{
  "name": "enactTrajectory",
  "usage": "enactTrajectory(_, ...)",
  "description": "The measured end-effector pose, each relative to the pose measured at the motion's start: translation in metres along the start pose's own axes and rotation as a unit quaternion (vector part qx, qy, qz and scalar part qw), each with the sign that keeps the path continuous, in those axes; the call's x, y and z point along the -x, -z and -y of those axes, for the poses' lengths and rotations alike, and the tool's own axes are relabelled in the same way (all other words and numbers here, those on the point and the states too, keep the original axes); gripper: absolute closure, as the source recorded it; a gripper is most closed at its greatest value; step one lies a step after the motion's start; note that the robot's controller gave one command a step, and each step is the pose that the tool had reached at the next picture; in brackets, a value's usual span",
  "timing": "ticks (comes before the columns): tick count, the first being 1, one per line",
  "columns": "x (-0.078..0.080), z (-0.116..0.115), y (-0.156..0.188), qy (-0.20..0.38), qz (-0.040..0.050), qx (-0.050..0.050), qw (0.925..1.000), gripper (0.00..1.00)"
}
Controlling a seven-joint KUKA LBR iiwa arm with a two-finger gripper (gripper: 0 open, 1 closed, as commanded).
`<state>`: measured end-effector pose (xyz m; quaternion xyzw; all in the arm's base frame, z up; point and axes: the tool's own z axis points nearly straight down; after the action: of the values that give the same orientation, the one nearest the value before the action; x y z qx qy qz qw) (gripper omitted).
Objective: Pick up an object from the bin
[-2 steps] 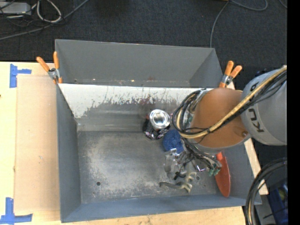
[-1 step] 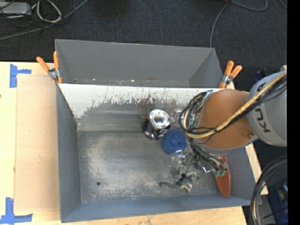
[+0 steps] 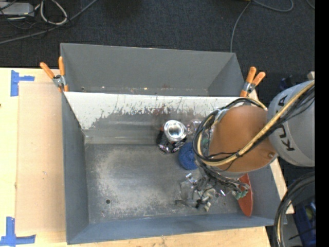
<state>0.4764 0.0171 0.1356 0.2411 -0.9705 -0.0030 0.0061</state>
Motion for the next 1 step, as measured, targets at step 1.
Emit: enactTrajectory(1,0.0005,0.0080,0.0198,-0.065,0.0001,-0.001,0.9979,1.00)
